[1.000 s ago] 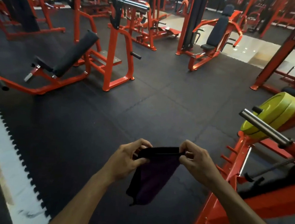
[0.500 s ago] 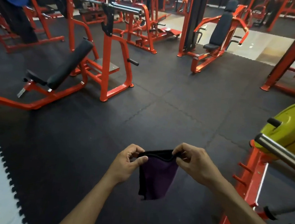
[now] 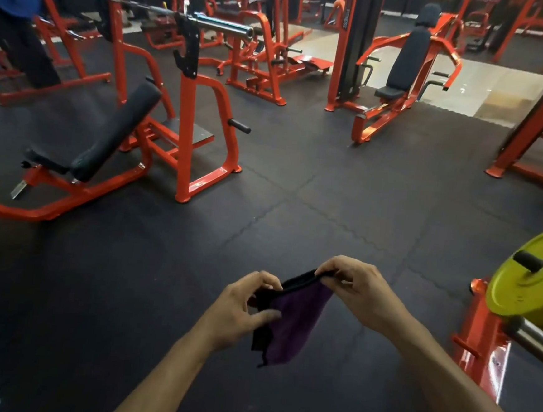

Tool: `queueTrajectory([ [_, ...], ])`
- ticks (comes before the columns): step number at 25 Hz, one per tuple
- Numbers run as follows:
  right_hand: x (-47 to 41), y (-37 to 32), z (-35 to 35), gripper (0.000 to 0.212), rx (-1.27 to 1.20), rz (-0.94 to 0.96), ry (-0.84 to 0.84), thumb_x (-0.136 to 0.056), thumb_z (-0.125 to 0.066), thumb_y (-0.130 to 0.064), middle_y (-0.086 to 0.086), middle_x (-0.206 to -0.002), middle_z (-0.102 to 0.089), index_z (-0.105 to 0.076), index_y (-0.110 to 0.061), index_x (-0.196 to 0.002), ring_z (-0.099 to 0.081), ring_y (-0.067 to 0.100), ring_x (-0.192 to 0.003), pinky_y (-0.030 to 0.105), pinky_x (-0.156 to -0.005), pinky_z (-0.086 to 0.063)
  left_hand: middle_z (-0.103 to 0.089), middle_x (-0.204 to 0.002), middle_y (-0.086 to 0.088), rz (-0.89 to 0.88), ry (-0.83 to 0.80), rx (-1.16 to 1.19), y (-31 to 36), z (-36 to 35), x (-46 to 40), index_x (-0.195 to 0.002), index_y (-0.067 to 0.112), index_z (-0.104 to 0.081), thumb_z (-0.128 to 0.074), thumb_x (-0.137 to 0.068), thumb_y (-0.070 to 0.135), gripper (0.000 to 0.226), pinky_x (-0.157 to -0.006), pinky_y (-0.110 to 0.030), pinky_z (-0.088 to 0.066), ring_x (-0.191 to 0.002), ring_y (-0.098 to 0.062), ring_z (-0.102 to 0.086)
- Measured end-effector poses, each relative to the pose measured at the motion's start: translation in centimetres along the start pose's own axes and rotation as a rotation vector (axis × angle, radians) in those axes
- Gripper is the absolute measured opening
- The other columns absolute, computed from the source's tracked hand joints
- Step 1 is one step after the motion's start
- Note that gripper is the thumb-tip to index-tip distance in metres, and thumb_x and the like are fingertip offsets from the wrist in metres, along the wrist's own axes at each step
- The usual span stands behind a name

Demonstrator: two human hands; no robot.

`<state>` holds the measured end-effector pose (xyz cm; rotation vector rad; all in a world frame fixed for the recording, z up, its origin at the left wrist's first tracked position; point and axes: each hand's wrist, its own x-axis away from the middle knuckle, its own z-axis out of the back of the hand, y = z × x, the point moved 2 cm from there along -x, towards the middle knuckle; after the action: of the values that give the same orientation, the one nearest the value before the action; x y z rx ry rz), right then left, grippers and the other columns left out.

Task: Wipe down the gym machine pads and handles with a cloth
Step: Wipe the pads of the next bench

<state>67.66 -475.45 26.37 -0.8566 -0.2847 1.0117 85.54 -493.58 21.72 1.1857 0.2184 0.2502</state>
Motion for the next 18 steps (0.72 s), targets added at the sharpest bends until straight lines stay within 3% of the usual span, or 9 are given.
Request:
queueTrajectory([
  [2,-2.2,0.1,0.7,0.014,0.024,-0.030,-0.002,-0.091,-0.074,-0.015,-0.017,-0.086,-0.068,-0.072,-0.029,-0.090,-0.065,0.010,-0.083,0.018,-0.073,-0.051,-0.066,-0.105,0.012,-0.067,0.084,-0.175,0.0,1.1,-2.6,-0.106,0.039,-0.066,-0.078,-0.087,0.010,0.037,-0.082,-0.032,-0.054,-0.101,-0.015,-0.066],
  [4,-4.3,0.3,1.5,0.013,0.069,-0.063,-0.006,-0.088,-0.077,-0.017,-0.018,-0.082,-0.067,-0.072,-0.029,-0.087,-0.066,0.007,-0.082,0.017,-0.072,-0.050,-0.068,-0.098,0.012,-0.072,0.168,-0.192,-0.3,2.6,-5.3,-0.097,0.038,-0.067,-0.078,-0.087,0.009,0.033,-0.077,-0.035,-0.054,-0.094,-0.014,-0.066],
  [7,-6.6,1.0,2.7,0.016,0.096,-0.078,0.066,-0.087,-0.078,-0.016,-0.021,-0.085,-0.065,-0.069,-0.030,-0.086,-0.064,0.007,-0.081,0.015,-0.070,-0.047,-0.072,-0.087,0.007,0.005,0.110,0.001,-0.6,4.4,-9.2,-0.089,0.026,-0.071,-0.083,-0.086,0.018,0.015,-0.077,-0.033,-0.054,-0.081,-0.011,-0.067],
  [11,-8.7,1.9,4.5,0.023,0.023,-0.113,0.191,-0.085,-0.079,-0.013,-0.012,-0.077,-0.062,-0.067,-0.032,-0.088,-0.059,0.008,-0.068,0.018,-0.066,-0.048,-0.068,-0.084,0.000,0.001,0.062,0.290,0.8,5.6,-12.9,-0.092,0.010,-0.070,-0.085,-0.085,0.018,0.018,-0.076,-0.026,-0.050,-0.080,-0.013,-0.061],
  [16,-12.6,0.4,8.6,0.043,-0.190,-0.034,0.340,-0.088,-0.077,-0.009,-0.001,-0.090,-0.065,-0.062,-0.029,-0.123,-0.064,0.018,-0.075,0.025,-0.074,-0.055,-0.059,-0.086,0.007,-0.071,0.153,0.477,5.8,6.3,-17.8,-0.100,0.022,-0.064,-0.069,-0.092,0.012,0.014,-0.068,-0.018,-0.050,-0.075,-0.003,-0.054],
  [18,-14.5,0.6,10.2,0.055,-0.424,-0.083,0.267,-0.088,-0.077,-0.016,-0.001,-0.102,-0.067,-0.055,-0.027,-0.137,-0.068,0.009,-0.084,0.022,-0.081,-0.055,-0.058,-0.084,0.008,-0.125,0.173,0.514,8.5,6.5,-20.1,-0.097,0.025,-0.062,-0.062,-0.099,0.006,0.018,-0.067,-0.016,-0.048,-0.075,-0.003,-0.052],
])
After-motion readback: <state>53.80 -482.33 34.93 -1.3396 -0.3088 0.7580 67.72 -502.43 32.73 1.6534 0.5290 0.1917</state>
